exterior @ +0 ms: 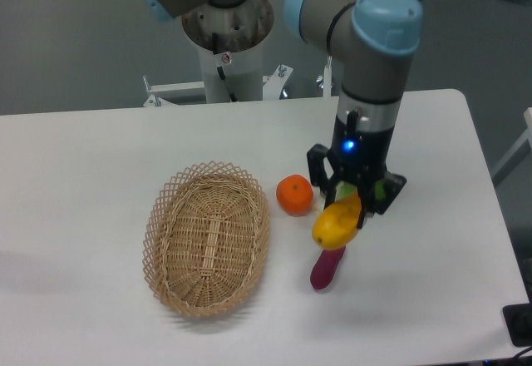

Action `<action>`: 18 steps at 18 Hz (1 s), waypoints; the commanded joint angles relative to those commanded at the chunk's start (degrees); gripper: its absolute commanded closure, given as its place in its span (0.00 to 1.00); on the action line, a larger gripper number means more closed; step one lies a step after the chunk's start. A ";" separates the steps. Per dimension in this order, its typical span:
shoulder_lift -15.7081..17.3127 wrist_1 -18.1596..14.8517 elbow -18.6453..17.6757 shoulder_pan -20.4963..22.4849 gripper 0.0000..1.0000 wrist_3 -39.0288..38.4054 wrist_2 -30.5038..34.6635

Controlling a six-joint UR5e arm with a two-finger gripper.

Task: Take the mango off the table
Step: 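Lift the yellow mango up off the table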

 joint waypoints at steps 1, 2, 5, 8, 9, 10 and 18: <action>0.35 -0.88 0.09 0.36 0.49 1.41 0.09; 0.53 -1.58 0.17 0.45 0.49 2.12 0.09; 0.62 -1.94 0.35 0.45 0.48 2.39 0.96; 0.62 -1.86 0.26 0.54 0.48 2.48 1.23; 0.62 -1.77 0.26 0.45 0.48 2.39 1.14; 0.62 -1.77 0.26 0.36 0.48 2.39 1.14; 0.62 -1.42 0.18 0.36 0.48 2.39 1.14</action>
